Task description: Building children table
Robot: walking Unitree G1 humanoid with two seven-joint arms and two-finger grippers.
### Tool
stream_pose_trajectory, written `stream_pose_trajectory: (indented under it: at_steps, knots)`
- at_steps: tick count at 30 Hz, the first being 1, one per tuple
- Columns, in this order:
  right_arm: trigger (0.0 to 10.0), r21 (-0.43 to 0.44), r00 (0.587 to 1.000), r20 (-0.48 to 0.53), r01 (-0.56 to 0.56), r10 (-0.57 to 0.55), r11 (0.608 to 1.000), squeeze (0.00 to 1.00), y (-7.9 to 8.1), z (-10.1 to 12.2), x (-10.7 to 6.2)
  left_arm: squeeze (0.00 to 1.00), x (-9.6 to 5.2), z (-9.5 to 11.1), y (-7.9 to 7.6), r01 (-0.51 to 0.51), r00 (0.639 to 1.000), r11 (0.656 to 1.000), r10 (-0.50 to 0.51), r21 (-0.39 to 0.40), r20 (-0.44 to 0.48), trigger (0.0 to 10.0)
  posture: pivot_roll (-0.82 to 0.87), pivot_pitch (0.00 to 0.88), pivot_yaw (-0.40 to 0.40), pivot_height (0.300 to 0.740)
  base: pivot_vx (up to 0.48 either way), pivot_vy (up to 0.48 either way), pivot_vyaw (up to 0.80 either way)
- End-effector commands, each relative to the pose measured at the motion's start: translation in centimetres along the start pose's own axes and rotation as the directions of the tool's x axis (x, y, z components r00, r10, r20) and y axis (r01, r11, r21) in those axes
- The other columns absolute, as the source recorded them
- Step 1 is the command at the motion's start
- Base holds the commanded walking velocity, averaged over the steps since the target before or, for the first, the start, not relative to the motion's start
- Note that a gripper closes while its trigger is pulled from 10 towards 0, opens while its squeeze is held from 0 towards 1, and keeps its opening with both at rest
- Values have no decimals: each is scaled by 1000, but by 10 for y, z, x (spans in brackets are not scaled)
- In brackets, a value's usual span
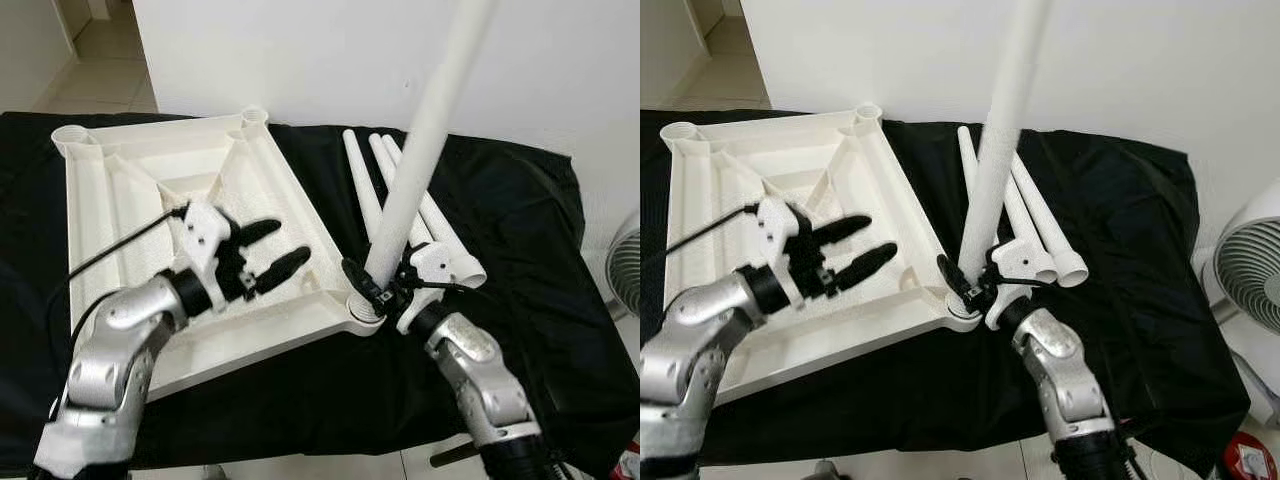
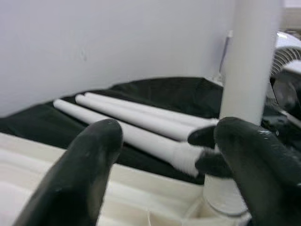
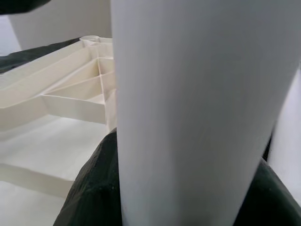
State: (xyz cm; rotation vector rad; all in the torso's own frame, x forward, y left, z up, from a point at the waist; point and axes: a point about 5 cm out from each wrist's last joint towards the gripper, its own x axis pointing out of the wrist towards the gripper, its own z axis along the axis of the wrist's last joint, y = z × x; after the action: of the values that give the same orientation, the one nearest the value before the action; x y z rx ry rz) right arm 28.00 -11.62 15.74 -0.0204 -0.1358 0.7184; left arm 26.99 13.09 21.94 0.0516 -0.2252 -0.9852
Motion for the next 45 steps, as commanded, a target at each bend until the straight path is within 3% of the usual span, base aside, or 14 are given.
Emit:
stream_pose_trajectory:
  at_steps: [1,2,3,4,10,11,15,22,25,28,45]
  knots:
    - [10000,-10,999,10,-42,42,999,0,1,7,2,1000,2,-1,4,-46,999,998,46,-38,-1,10000,64,2,-81,740,0,0,0]
    - [10000,-15,997,17,-74,75,997,0,0,12,3,1000,7,3,6,-34,999,998,34,-56,12,10000,66,1,-83,740,0,0,0]
    - [10000,-20,995,24,-98,99,995,0,0,16,4,722,11,6,7,-20,999,997,22,-81,25,10000,66,1,-83,740,0,0,0]
    - [10000,-43,989,26,-141,142,989,0,0,19,4,0,17,10,8,1,1000,994,2,-112,30,10000,67,0,-85,740,0,0,0]
    - [10000,-95,971,-10,-239,239,966,0,-1,23,7,0,36,22,8,101,995,975,-93,-197,46,10000,64,0,-84,740,0,0,0]
    - [10000,-111,966,-34,-260,258,959,0,-5,24,9,0,44,29,8,160,987,963,-149,-217,66,10000,61,0,-79,740,0,0,0]
    - [10000,-126,963,-49,-268,264,955,0,-8,24,11,0,48,36,5,214,976,950,-199,-226,87,10000,61,0,-77,740,0,0,0]
    - [10000,-97,971,-10,-238,239,966,0,-16,30,15,0,46,43,3,286,957,941,-272,-181,99,10000,59,0,-73,740,0,0,0]
    - [10000,-38,978,30,-205,206,978,0,-20,33,17,0,43,41,-1,308,951,938,-299,-160,78,10000,58,0,-73,740,0,0,0]
    - [10000,-48,977,26,-209,210,977,0,-20,33,20,0,46,39,-3,315,949,937,-310,-150,54,10000,59,0,-75,740,0,0,0]
    - [10000,-108,953,-90,-298,289,948,0,-8,21,46,0,76,61,-11,386,919,920,-376,-71,119,10000,72,0,-91,740,0,0,0]
